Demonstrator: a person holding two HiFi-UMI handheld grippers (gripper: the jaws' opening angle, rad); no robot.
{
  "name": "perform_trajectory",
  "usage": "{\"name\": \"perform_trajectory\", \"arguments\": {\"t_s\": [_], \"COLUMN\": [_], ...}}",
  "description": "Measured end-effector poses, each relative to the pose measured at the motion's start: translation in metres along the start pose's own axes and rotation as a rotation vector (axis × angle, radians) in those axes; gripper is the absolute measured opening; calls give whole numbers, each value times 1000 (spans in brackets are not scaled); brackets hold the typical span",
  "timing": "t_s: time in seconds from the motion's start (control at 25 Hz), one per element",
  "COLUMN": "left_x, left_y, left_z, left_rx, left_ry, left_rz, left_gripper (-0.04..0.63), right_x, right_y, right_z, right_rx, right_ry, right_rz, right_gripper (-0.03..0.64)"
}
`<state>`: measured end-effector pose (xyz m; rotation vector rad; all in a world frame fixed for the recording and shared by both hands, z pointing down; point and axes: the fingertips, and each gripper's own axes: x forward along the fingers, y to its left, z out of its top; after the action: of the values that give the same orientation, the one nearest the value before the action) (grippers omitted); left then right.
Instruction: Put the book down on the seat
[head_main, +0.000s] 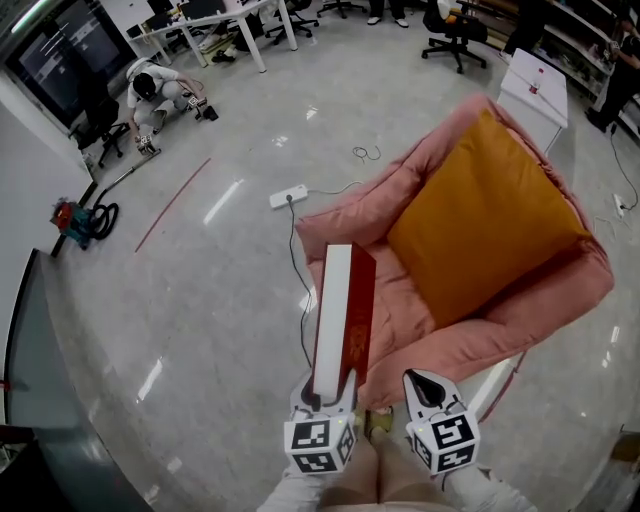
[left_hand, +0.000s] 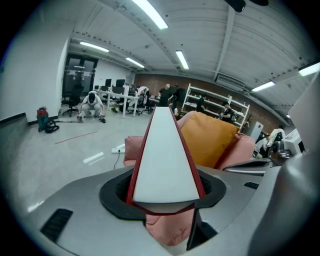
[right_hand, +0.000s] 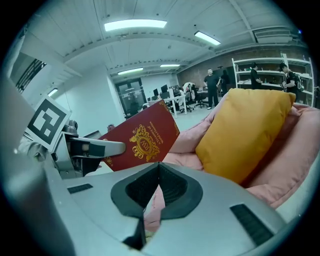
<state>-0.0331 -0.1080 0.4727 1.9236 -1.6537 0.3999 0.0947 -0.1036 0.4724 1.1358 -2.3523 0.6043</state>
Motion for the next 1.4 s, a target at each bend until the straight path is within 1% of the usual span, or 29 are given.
{"name": "perform_trajectory", "arguments": {"t_s": [0.16, 0.44, 0.6, 0.8, 1.04, 1.24, 1.4], "left_x": [33, 86, 120, 164, 206, 227, 235], "left_y": [7, 21, 28, 27, 22, 23, 24], "left_z": [-12, -45, -61, -72, -93, -116, -127], "left_rx": [-5, -37, -40, -69, -109, -127, -120], "left_ry": [41, 126, 149, 171, 200, 230, 241], "left_rz": [-12, -33, -36, -48, -61, -63, -60], "left_gripper": [244, 244, 244, 244, 244, 244, 245], "right_x": [23, 61, 83, 105, 123, 133, 136], "right_y": [-9, -25, -38, -57, -62, -66, -67], "right_z": [-12, -34, -50, -63, -82, -93, -98], "right_rx": [20, 72, 102, 141, 171, 193, 202], "right_ry": [29, 66, 85, 109, 130, 142, 151], "right_rz": [-19, -56, -77, -98, -110, -124, -132], "right_gripper": [5, 5, 5, 5, 5, 5, 5]}}
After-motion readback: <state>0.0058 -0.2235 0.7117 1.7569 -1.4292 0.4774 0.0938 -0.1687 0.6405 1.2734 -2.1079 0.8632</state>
